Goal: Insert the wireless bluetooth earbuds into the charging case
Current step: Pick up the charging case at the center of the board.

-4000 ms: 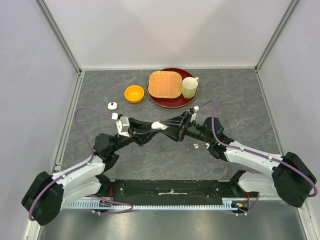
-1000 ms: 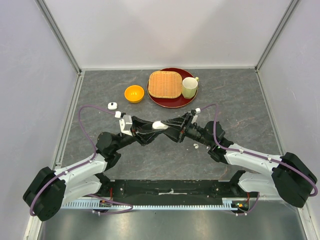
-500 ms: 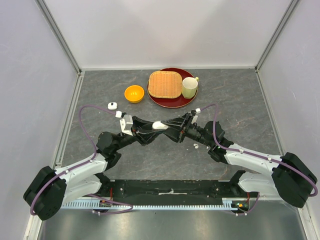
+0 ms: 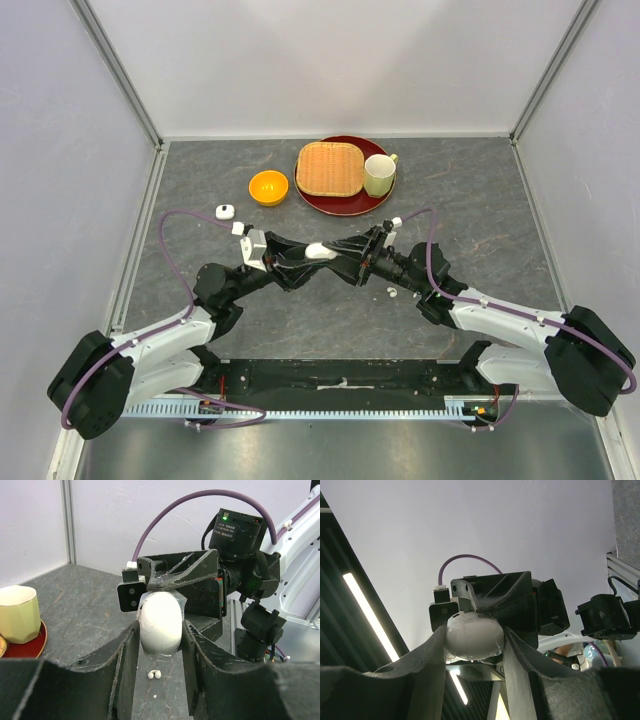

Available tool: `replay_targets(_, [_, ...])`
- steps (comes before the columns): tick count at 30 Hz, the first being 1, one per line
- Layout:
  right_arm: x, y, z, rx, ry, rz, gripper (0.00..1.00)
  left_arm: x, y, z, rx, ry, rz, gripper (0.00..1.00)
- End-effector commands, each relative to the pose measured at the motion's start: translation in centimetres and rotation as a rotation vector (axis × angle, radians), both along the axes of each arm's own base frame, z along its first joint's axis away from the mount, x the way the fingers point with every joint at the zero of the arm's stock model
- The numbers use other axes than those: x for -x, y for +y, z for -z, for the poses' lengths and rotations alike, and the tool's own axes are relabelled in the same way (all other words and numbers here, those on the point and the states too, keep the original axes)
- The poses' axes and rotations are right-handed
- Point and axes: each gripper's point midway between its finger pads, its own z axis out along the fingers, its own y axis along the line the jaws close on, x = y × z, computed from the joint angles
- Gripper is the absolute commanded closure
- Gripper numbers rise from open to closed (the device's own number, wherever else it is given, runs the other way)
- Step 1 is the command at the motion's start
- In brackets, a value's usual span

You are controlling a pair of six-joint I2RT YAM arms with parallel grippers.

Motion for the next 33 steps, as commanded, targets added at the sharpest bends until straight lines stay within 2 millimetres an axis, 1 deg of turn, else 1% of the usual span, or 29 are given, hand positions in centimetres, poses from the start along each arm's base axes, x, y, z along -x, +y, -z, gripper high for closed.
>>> replay_targets(1, [0.34, -0.37, -1.26, -0.036, -0.017, 0.003, 0.95, 0.28, 0.04, -2.14, 0.053, -0.045, 0.01, 0.53])
replay_targets(4, [0.32, -0.36, -1.23, -0.033, -0.018, 0.005, 0.95, 0.31, 0.06, -2.12, 0.054, -0.043, 0.01, 0.51])
replay_targets(10, [0.32, -0.4, -1.1, -0.023, -0.014, 0.007, 0.95, 0.34, 0.15, -2.26, 0.058, -0.047, 0.006, 0.51])
replay_targets(12, [0.31, -0.38, -0.98, -0.018, -0.014, 0.007, 0.95, 0.31, 0.13, -2.28, 0.058, -0.047, 0.006, 0.54])
replay_targets(14, [0.26, -0.43, -0.96, -0.021, -0.012, 0.011, 0.95, 0.26, 0.12, -2.3, 0.057, -0.049, 0.005, 0.55])
replay_targets(17, [0.22, -0.46, -1.5, -0.038, -0.025, 0.014, 0.95, 0.3, 0.0, -2.09, 0.052, -0.044, 0.011, 0.55])
replay_targets(18, [0.24, -0.45, -1.66, -0.04, -0.03, 0.013, 0.95, 0.35, -0.02, -2.08, 0.052, -0.043, 0.015, 0.57])
replay_targets(22, [0.35, -0.32, -1.36, -0.036, -0.021, 0.003, 0.95, 0.32, -0.02, -2.07, 0.053, -0.041, 0.014, 0.63])
replay_targets(24, [0.3, -0.35, -1.1, -0.033, -0.014, 0.004, 0.95, 0.28, -0.03, -2.12, 0.053, -0.041, 0.012, 0.64])
replay_targets(33, [0.3, -0.32, -0.91, -0.028, -0.01, 0.003, 0.95, 0.29, -0.12, -2.26, 0.054, -0.042, 0.018, 0.57])
